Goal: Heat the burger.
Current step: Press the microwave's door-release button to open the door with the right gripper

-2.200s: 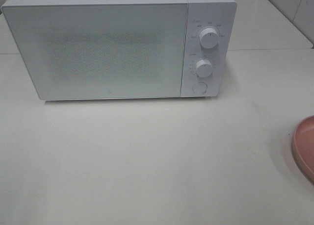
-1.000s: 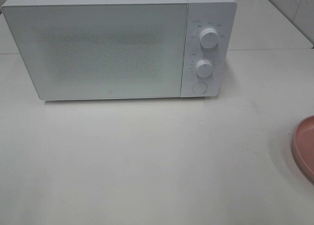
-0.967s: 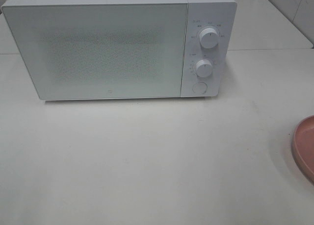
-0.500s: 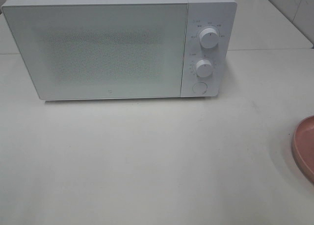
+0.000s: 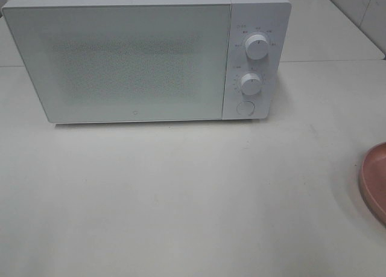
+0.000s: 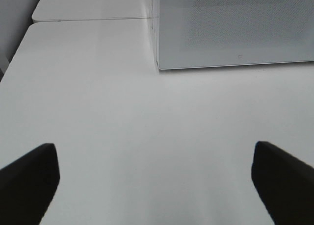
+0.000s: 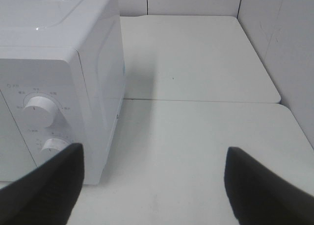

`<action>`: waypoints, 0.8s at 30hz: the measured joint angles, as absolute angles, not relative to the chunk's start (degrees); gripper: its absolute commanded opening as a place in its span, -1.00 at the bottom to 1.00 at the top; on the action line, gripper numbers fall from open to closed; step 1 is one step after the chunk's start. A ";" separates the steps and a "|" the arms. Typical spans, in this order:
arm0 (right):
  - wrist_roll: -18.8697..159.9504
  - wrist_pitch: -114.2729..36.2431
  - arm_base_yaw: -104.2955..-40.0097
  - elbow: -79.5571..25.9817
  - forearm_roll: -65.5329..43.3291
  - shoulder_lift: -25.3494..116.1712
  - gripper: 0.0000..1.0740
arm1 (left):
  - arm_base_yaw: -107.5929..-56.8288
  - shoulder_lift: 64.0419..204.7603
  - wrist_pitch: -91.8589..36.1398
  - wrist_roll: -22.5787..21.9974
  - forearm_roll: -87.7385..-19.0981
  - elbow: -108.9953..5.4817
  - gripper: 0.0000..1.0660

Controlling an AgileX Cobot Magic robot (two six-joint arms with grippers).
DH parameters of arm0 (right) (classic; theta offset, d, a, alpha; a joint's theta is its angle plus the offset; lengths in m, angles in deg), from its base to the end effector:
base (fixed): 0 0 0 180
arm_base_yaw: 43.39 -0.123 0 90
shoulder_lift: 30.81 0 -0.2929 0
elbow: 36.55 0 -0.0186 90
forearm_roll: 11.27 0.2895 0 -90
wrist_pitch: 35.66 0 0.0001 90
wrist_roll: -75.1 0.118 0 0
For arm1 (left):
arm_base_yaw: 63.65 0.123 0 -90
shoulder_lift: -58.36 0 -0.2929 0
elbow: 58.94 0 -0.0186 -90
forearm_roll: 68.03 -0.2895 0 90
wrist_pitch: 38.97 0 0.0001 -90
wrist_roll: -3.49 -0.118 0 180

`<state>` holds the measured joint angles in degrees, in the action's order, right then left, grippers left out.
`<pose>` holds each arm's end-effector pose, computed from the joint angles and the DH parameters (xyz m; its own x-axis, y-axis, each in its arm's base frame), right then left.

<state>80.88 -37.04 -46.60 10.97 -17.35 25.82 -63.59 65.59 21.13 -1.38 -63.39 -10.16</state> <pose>0.2388 0.0137 0.2887 -0.2205 -0.0176 -0.9752 -0.0596 0.9982 -0.0045 0.0448 -0.0082 0.2854 -0.4356 0.0440 -0.8991 0.0815 0.9966 0.0093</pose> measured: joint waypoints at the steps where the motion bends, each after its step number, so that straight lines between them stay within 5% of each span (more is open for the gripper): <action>1: 80.88 -38.18 -46.60 11.20 -17.35 26.50 0.41 | -63.59 65.59 21.13 -1.38 -63.39 -10.16 0.87; 24: 72.80 -71.59 -46.60 23.29 -6.98 32.00 0.41 | -63.59 65.59 21.13 -1.38 -63.39 -10.16 0.87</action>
